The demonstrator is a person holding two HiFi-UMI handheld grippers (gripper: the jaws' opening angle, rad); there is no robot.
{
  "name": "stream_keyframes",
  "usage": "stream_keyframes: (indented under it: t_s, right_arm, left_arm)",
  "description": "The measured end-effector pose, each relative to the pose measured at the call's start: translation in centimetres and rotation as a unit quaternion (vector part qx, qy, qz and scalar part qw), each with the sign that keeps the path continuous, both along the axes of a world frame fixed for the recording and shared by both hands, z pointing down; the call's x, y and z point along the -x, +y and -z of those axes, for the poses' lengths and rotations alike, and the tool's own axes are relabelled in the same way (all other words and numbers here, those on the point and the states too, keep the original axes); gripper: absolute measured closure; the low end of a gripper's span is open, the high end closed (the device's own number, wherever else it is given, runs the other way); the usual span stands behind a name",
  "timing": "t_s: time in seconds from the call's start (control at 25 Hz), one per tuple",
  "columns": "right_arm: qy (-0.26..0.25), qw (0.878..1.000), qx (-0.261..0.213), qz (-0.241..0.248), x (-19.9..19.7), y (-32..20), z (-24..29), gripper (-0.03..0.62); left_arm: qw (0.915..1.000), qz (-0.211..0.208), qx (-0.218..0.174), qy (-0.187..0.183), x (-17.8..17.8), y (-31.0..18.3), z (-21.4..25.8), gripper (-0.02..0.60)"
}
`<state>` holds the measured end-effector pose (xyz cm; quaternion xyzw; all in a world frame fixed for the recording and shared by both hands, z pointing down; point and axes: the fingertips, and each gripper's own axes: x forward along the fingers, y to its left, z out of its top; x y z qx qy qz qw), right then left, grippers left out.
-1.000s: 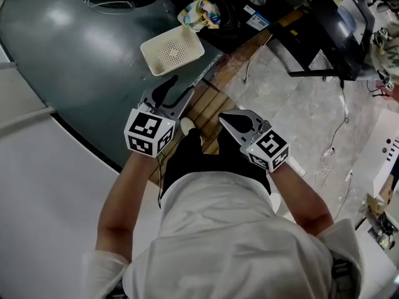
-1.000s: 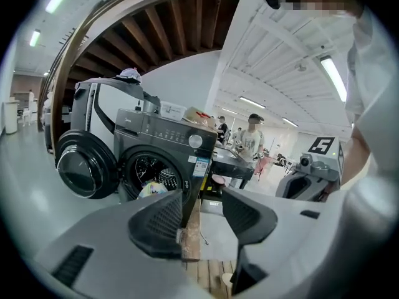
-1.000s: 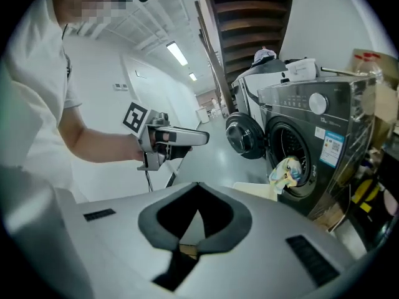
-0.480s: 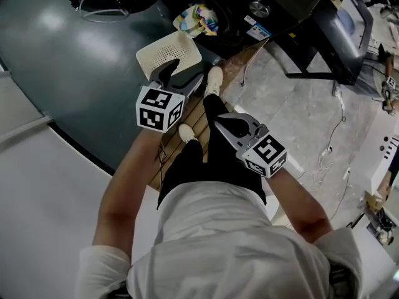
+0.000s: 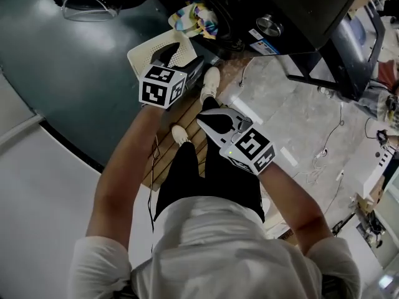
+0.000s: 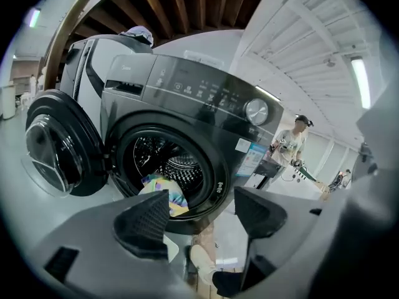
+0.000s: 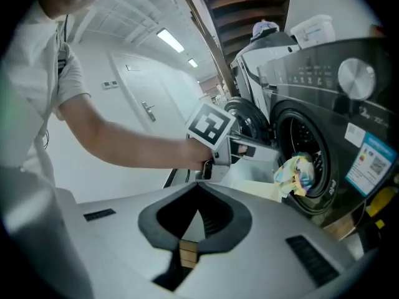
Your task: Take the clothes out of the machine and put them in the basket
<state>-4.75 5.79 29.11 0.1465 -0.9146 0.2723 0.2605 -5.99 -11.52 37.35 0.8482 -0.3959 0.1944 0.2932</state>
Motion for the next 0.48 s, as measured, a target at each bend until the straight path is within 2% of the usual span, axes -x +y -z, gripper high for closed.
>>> stream_keyframes:
  t_s: [0.28, 0.48]
  right_arm:
    - [0.034, 0.997, 0.013, 0.062, 0.9, -3.9, -4.3, 0.591]
    - [0.056, 0.996, 0.020, 0.069, 0.5, -5.9, -6.2, 0.591]
  left_arm:
    - [0.9995, -0.004, 0.025, -0.019, -1.1, -5.8, -6.2, 0.219]
    - [0.9994, -0.011, 0.028, -0.019, -2.6, -9.5, -9.5, 0.208]
